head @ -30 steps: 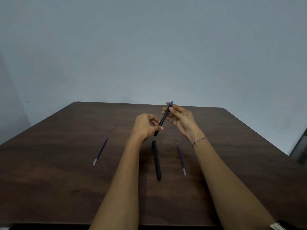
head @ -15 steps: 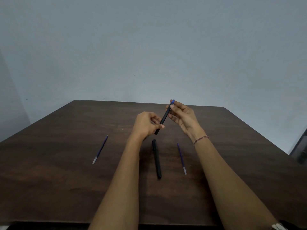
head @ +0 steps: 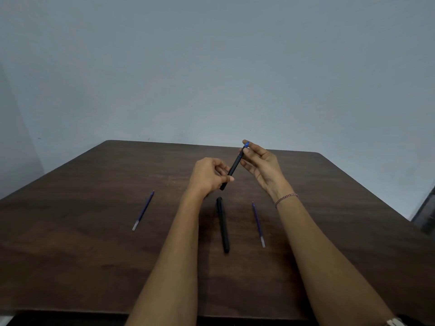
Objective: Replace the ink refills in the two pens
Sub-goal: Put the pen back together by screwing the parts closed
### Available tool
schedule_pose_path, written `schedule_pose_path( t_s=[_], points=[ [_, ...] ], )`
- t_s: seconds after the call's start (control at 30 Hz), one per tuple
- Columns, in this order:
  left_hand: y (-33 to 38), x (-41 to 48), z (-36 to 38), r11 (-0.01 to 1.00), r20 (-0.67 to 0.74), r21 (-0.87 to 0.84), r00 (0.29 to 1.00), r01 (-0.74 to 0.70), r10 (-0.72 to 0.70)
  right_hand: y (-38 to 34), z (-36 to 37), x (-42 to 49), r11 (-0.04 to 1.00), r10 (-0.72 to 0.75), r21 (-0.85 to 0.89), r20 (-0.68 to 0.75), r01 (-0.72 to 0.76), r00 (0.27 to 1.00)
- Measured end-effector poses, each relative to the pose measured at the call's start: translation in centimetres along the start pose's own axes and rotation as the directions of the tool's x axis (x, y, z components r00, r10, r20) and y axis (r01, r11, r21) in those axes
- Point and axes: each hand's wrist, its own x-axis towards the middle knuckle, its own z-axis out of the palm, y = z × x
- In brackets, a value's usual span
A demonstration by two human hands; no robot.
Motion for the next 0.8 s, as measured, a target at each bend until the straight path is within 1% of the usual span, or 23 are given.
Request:
schedule_pose_path(
  t_s=[0.1,0.23,0.37,0.8],
  points=[
    [-0.02,-0.02,-0.03,1.0,-0.007,0.011,1.0,0.003,-0.002,-0.01,-0.01,0.04,0.996,0.032,0.077,0.034,-0.035,0.999],
    [-0.08,0.05,-0.03,1.0,-0.017,0.014,1.0,0.0,0.0,-0.07,0.01,-0.09,1.0,0.018,0.019,0.067,-0.019,0.998],
    [-0.16,0.07,0.17,1.0,-0.007,0.028,1.0,-0.011,0.011,0.03,0.02,-0.19,1.0,0.006,-0.012,0.029,-0.006,1.0],
    [-0.37,0.3,0.29,0.997,-0.025,0.076,1.0,-0.016,0.018,0.46,0.2,0.16,1.0,0.001,-0.021,-0.07,-0.002,0.998]
  ],
)
